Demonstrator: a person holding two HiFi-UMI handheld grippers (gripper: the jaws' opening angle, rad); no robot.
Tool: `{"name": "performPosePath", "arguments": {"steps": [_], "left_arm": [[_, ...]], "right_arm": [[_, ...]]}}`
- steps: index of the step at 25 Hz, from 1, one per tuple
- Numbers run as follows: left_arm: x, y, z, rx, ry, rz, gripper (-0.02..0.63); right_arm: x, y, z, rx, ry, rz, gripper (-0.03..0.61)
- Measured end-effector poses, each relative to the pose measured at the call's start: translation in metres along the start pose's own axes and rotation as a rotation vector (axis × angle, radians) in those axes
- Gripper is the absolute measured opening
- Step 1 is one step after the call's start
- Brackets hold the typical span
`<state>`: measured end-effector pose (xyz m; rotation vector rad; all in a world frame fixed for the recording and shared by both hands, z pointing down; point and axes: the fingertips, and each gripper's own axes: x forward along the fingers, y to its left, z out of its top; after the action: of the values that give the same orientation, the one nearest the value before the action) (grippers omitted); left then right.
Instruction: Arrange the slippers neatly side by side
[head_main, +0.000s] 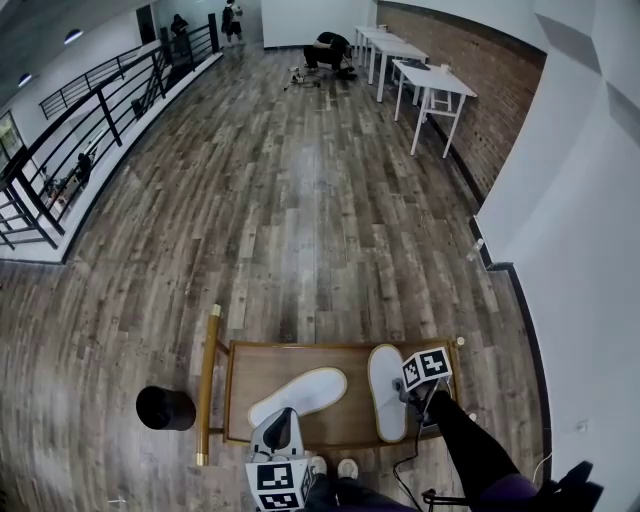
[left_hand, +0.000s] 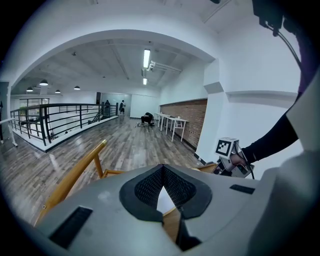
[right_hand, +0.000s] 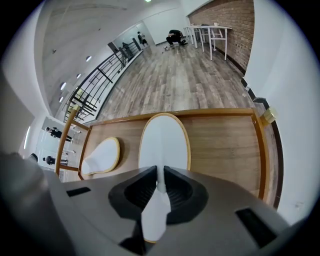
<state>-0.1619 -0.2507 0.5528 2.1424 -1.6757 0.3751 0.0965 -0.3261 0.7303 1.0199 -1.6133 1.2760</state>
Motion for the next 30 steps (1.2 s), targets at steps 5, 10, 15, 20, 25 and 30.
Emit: {"name": "performPosePath", "arguments": {"steps": [5, 10, 15, 20, 25, 30], "left_arm": [[0.005, -0.001, -0.001, -0.011, -0.001, 0.007, 0.002], [0.016, -0.003, -0.012, -0.018, 0.027, -0.053, 0.002], [0.041, 0.001, -0.042, 0.147, 0.15, -0.127, 0.007], [0.071, -0.002, -0.087, 0.343, 0.318, -0.223, 0.069], [0.097, -0.007, -0.125, 0.559, 0.491, -0.324, 0.084], [0.116, -0.002, -0.145, 0.682, 0.619, -0.387, 0.094]], "right_arm": [[-0.013, -0.003, 0.008, -0.038, -0.064, -0.022, 0.038], [-0.041, 0.012, 0.008, -0.099, -0.141, -0.003, 0.054], [-0.091, 0.063, 0.005, -0.104, -0.347, 0.078, 0.054], [-0.107, 0.104, -0.022, -0.083, -0.468, 0.15, 0.052], [-0.114, 0.113, -0.037, -0.052, -0.526, 0.144, 0.051], [-0.121, 0.112, -0.047, -0.047, -0.529, 0.117, 0.051]]}}
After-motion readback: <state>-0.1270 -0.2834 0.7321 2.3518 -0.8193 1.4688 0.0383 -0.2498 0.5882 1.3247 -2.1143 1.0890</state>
